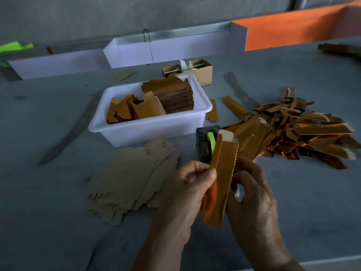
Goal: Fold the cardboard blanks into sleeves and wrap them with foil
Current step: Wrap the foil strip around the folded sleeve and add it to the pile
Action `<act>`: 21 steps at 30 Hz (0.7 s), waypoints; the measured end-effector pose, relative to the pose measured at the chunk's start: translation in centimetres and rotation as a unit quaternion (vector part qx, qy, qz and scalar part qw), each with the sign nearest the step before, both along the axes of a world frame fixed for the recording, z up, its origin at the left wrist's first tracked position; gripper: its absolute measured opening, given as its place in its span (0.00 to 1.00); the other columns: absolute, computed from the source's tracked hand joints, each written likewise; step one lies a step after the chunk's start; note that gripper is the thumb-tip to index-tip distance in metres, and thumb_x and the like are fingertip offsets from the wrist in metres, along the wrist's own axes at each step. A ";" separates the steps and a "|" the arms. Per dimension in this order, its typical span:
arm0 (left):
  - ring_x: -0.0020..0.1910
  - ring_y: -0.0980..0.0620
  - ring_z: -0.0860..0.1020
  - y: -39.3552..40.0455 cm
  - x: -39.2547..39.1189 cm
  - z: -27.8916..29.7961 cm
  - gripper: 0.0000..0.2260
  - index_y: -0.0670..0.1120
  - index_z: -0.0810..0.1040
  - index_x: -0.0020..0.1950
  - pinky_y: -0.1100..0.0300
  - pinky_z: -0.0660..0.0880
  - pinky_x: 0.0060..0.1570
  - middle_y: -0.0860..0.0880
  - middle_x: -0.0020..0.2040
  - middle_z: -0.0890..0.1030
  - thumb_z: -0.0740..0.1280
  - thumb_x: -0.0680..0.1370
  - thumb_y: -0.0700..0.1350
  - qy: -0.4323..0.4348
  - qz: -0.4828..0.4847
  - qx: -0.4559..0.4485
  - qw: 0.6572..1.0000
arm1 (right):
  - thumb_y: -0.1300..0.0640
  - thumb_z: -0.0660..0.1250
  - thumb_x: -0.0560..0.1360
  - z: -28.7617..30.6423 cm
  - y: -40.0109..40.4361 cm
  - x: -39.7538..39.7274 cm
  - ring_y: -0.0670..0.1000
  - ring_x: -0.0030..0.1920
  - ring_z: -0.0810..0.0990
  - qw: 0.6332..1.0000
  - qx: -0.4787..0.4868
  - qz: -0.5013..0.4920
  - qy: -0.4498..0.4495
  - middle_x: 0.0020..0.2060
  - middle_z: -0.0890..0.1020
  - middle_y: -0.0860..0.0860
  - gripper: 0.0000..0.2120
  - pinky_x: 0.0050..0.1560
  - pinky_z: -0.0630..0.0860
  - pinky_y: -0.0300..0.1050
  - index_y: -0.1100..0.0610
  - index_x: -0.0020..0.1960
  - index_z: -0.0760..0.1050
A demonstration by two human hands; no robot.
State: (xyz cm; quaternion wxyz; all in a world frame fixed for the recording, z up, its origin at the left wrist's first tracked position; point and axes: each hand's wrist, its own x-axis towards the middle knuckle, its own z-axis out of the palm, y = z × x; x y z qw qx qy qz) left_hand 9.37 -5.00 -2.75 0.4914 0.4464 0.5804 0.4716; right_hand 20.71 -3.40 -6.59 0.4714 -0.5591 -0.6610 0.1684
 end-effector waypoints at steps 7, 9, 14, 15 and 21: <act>0.29 0.61 0.76 0.3 0.1 0.0 0.06 0.51 0.78 0.39 0.67 0.70 0.29 0.55 0.30 0.79 0.67 0.77 0.47 0.015 -0.008 -0.023 1.000 | 0.63 0.74 0.67 -0.1 -0.2 0.1 0.49 0.49 0.76 1.000 0.003 0.009 -0.021 0.56 0.77 0.54 0.07 0.44 0.67 0.21 0.62 0.44 0.79; 0.31 0.60 0.78 0.3 0.2 0.0 0.05 0.51 0.79 0.40 0.65 0.72 0.32 0.55 0.31 0.80 0.67 0.77 0.48 0.014 -0.001 -0.029 0.999 | 0.66 0.73 0.67 0.1 0.0 0.1 0.49 0.47 0.76 0.999 0.020 0.008 -0.036 0.52 0.77 0.53 0.05 0.45 0.67 0.22 0.63 0.42 0.79; 0.30 0.62 0.77 0.3 0.4 0.2 0.05 0.52 0.79 0.41 0.68 0.71 0.29 0.56 0.31 0.80 0.67 0.77 0.48 0.016 0.003 -0.037 0.999 | 0.64 0.71 0.70 0.5 0.1 0.9 0.39 0.40 0.75 0.999 -0.021 0.034 -0.003 0.47 0.75 0.44 0.02 0.42 0.70 0.23 0.60 0.40 0.79; 0.30 0.62 0.78 0.3 0.4 0.3 0.05 0.52 0.79 0.41 0.68 0.71 0.30 0.56 0.31 0.80 0.67 0.77 0.48 0.013 0.002 -0.040 0.999 | 0.63 0.70 0.71 0.6 0.0 1.1 0.39 0.42 0.76 0.999 -0.027 0.031 0.015 0.46 0.75 0.44 0.02 0.41 0.71 0.25 0.59 0.40 0.78; 0.27 0.62 0.74 -0.5 0.3 0.4 0.06 0.51 0.79 0.39 0.66 0.68 0.28 0.56 0.29 0.78 0.68 0.76 0.47 -0.012 0.021 -0.039 0.999 | 0.56 0.65 0.73 3.3 0.7 3.2 0.46 0.40 0.79 0.982 -0.097 0.007 0.161 0.38 0.80 0.47 0.05 0.37 0.71 0.39 0.47 0.40 0.74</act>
